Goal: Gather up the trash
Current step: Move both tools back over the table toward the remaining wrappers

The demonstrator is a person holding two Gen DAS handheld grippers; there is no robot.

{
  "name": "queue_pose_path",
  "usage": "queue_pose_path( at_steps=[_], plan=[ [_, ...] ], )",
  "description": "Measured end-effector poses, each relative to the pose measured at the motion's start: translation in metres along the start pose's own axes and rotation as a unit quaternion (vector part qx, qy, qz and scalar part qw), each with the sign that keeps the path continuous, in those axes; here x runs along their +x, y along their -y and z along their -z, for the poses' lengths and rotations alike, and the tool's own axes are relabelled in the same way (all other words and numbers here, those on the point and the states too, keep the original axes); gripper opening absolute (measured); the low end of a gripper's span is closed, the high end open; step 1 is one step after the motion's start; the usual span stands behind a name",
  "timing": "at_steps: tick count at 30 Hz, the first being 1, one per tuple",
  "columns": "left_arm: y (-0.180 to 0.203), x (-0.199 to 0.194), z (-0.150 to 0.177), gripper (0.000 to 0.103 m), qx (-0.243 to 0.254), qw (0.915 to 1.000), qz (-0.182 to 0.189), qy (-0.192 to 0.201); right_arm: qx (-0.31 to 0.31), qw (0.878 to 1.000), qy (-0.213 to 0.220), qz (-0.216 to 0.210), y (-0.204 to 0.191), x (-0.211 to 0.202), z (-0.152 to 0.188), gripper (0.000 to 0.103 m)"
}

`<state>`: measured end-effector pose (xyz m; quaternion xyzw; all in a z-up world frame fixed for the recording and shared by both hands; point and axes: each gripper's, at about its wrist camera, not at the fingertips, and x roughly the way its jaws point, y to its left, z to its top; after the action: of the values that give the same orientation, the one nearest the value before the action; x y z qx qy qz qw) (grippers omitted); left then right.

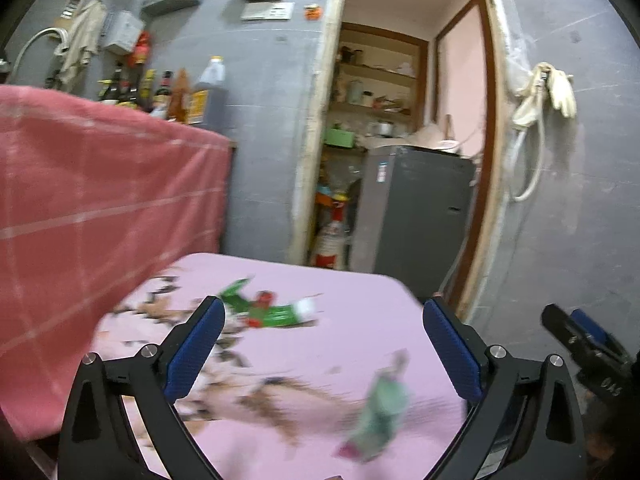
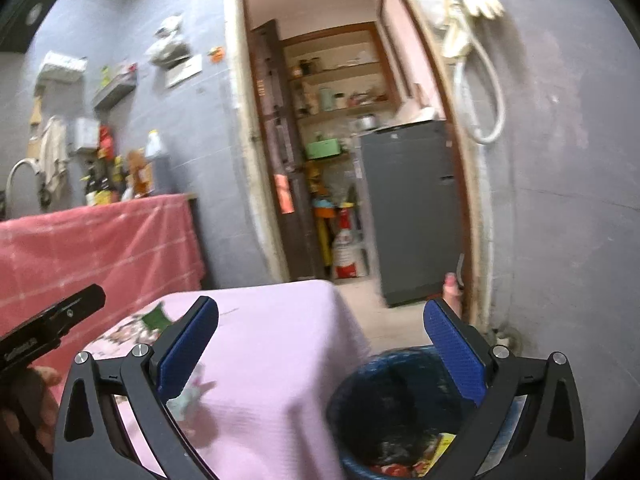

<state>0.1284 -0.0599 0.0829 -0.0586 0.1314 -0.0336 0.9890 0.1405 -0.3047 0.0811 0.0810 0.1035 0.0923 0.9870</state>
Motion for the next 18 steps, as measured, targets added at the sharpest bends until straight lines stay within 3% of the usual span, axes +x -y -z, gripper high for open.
queue_pose_path(
  at_steps=[7, 16, 18],
  plan=[
    [-0.054, -0.003, 0.017, 0.097, 0.003, 0.9982, -0.056, -0.02, -0.024, 0.997, -0.044, -0.053, -0.041, 0.019, 0.015, 0.103],
    [-0.092, 0.016, 0.039, 0.097, 0.009, 0.9944, -0.09, -0.054, -0.04, 0.982, -0.156, -0.102, -0.075, 0.059, 0.046, 0.102],
    [-0.098, 0.023, 0.04, 0.097, 0.009, 0.994, -0.088, -0.063, -0.049, 0.976, -0.183, -0.105, -0.083, 0.069, 0.055, 0.092]
  ],
)
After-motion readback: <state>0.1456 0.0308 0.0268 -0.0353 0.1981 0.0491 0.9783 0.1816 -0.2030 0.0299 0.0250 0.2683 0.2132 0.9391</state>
